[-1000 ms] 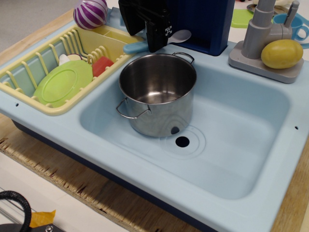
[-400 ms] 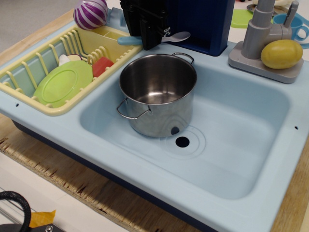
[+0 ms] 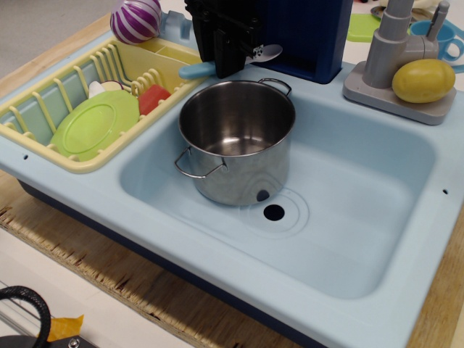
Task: Put spoon in pot
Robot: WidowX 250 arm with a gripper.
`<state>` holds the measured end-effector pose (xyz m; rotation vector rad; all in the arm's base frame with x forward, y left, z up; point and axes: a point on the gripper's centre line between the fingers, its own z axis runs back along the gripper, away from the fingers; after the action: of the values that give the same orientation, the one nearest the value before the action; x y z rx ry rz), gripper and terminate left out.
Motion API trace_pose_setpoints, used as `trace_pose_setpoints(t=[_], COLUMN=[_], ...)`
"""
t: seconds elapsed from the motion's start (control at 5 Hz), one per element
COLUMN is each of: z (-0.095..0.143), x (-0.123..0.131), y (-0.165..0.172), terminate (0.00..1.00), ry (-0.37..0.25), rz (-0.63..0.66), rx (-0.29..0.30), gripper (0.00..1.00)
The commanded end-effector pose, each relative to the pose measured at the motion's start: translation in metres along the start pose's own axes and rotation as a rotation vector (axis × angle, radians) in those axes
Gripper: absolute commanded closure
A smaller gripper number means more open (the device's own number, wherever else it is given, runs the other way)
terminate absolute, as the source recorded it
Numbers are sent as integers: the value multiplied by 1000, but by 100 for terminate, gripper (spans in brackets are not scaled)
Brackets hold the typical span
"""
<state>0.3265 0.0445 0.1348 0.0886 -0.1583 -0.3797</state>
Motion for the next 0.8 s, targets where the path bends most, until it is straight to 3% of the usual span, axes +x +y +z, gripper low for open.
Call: trace_pose_setpoints(t=[0.0,0.2,0.6], z=[41,61,66], x=[5,-4,-34], y=[-1,-5,-29], terminate=[0,0,0], ry=[-46,-24,141], rz=[28,70,123], rx=[79,119,81], gripper=[100,100,100])
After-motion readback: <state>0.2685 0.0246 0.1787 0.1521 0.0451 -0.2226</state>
